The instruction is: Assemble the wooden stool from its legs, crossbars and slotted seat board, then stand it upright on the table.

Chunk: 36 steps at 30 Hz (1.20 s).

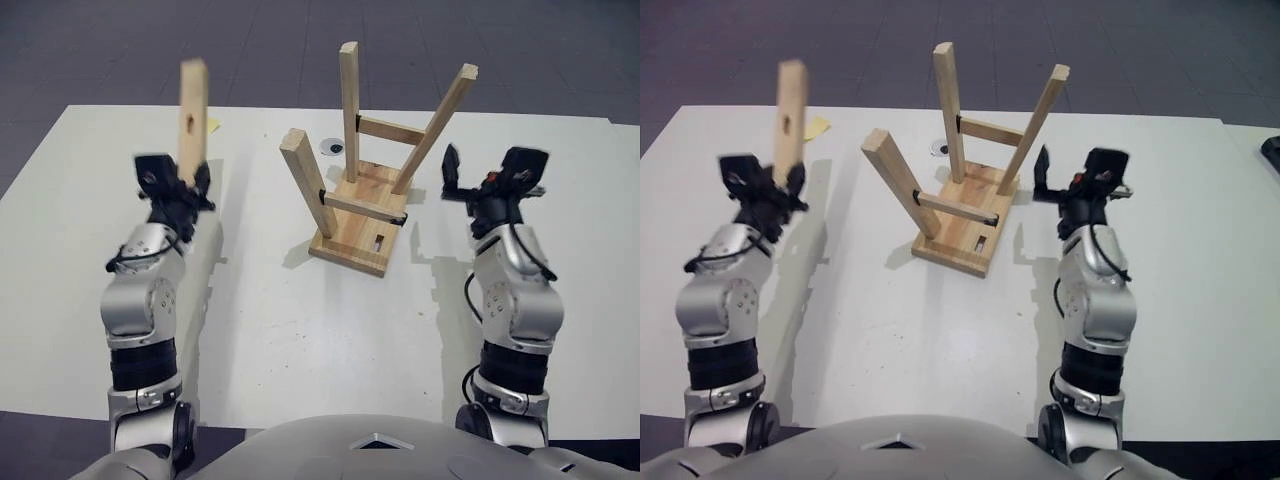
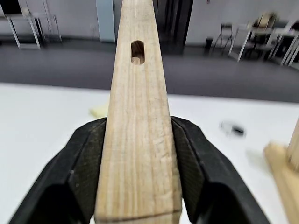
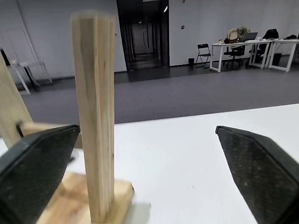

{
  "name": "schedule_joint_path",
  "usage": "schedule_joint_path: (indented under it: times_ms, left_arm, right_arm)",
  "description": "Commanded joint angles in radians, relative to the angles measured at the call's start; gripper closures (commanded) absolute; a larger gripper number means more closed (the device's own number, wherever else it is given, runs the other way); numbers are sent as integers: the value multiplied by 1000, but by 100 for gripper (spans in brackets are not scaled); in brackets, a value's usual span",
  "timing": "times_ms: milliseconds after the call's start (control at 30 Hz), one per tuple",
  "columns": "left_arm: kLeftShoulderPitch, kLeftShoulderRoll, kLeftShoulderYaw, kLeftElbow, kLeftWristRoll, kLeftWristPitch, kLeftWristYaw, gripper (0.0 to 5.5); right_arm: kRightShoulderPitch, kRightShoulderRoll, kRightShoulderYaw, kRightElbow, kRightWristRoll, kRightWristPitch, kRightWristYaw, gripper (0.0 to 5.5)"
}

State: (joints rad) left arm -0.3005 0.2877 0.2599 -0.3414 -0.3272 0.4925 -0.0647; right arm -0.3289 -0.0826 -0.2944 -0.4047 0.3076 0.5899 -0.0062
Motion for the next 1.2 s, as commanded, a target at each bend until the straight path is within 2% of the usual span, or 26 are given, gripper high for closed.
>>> schedule_joint_path:
  times_ms: [33,133,267,367,533,967,1200]
  left_arm:
    - [-110,55,-13,-87,-14,-53,-68,344]
    - [-158,92,-49,-112,-12,-77,-133,344]
    - [-191,114,-113,-126,9,-94,-191,344]
    - [-206,109,-179,-140,11,-101,-234,344]
    - [-213,90,-257,-158,17,-111,-284,344]
    - [-176,83,-323,-188,29,-109,-339,344]
    - [-165,78,-329,-199,41,-104,-341,344]
  right_arm:
    - [-220,-8,-121,-61,299,100,3,10]
    - [-366,-13,-136,-55,497,139,9,10]
    - [-486,2,-106,10,647,170,-7,10]
    - [-536,3,-51,73,664,172,5,10]
    - [-598,11,-49,201,712,158,-9,10]
    - [-643,30,-69,269,835,131,-49,10]
    - [-646,5,-81,265,887,131,-75,114]
